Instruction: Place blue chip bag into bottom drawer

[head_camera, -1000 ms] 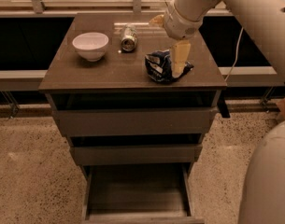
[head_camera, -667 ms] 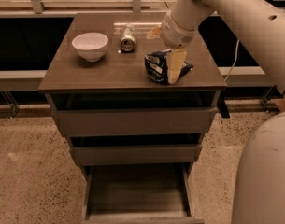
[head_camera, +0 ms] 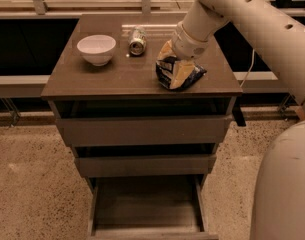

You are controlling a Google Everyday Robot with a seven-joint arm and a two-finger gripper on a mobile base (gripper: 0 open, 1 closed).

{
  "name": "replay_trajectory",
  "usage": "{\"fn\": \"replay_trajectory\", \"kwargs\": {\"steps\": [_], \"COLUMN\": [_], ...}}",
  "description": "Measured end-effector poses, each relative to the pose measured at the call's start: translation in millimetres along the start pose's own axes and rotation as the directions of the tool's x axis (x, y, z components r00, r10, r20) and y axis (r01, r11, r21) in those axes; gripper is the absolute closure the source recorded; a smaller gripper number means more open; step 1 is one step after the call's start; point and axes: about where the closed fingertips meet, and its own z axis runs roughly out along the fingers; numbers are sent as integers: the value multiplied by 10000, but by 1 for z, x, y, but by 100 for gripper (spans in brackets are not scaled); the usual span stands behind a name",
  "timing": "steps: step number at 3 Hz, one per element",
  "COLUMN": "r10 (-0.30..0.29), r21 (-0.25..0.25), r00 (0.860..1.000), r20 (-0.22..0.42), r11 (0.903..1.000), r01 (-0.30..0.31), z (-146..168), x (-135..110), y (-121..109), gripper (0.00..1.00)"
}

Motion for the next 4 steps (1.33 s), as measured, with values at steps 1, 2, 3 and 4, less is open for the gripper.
{"fn": "replay_trajectory", "kwargs": {"steps": [1, 2, 3, 4], "r10": [-120, -134, 254, 1239], "r21": [-108, 142, 530, 727], "r00": [9981, 9917, 9850, 9618], "r20": [598, 1280, 1705, 2441], "r11": [9999, 9998, 9980, 9867], "r01": [126, 117, -349, -1456], "z": [-2, -32, -90, -136], "x": [-8, -13, -13, -8], "y": [10, 22, 39, 69], "gripper": [69, 92, 100, 100]}}
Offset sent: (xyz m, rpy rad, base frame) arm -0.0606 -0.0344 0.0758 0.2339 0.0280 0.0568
